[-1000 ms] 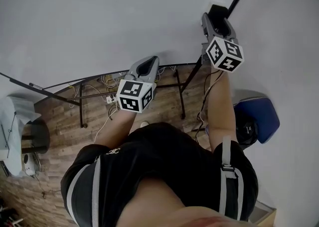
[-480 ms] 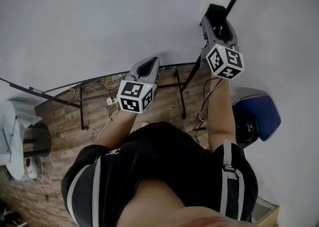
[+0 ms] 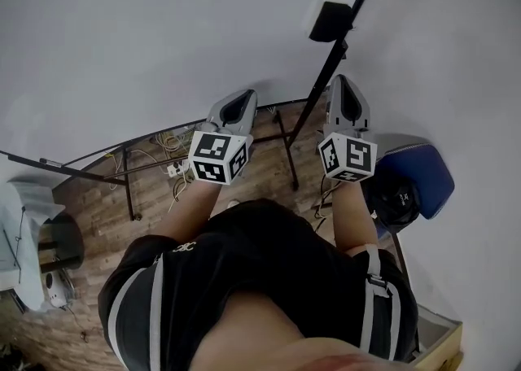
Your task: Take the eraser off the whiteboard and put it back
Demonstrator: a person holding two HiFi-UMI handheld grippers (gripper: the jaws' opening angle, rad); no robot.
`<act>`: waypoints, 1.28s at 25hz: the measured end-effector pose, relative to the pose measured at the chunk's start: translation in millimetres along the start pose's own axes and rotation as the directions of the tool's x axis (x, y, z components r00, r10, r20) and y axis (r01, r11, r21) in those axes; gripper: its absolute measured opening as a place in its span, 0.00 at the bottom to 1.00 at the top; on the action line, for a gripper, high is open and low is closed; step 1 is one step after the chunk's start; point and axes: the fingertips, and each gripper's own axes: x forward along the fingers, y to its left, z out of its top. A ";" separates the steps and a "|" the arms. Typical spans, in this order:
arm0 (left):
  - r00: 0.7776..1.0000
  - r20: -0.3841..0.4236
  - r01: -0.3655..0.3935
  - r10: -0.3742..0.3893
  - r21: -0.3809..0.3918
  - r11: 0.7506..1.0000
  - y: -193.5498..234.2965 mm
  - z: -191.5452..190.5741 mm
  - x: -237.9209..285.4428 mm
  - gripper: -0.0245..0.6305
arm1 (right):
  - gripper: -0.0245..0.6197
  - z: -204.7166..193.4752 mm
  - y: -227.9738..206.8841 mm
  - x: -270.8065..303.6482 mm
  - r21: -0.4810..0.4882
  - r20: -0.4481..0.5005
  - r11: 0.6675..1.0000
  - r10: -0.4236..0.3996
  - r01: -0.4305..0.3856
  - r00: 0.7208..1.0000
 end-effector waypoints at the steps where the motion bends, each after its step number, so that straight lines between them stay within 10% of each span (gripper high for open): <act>1: 1.000 -0.002 0.008 -0.008 0.000 1.000 -2.9 -0.6 2.3 0.05 | 0.05 -8.4 0.2 -5.6 0.004 -0.019 1.000 -0.009 0.009 1.000; 32: 0.998 -0.033 0.053 -0.052 0.006 0.999 -16.0 -10.4 8.8 0.05 | 0.05 -42.6 15.4 -17.9 0.079 -0.115 0.997 -0.004 0.013 0.993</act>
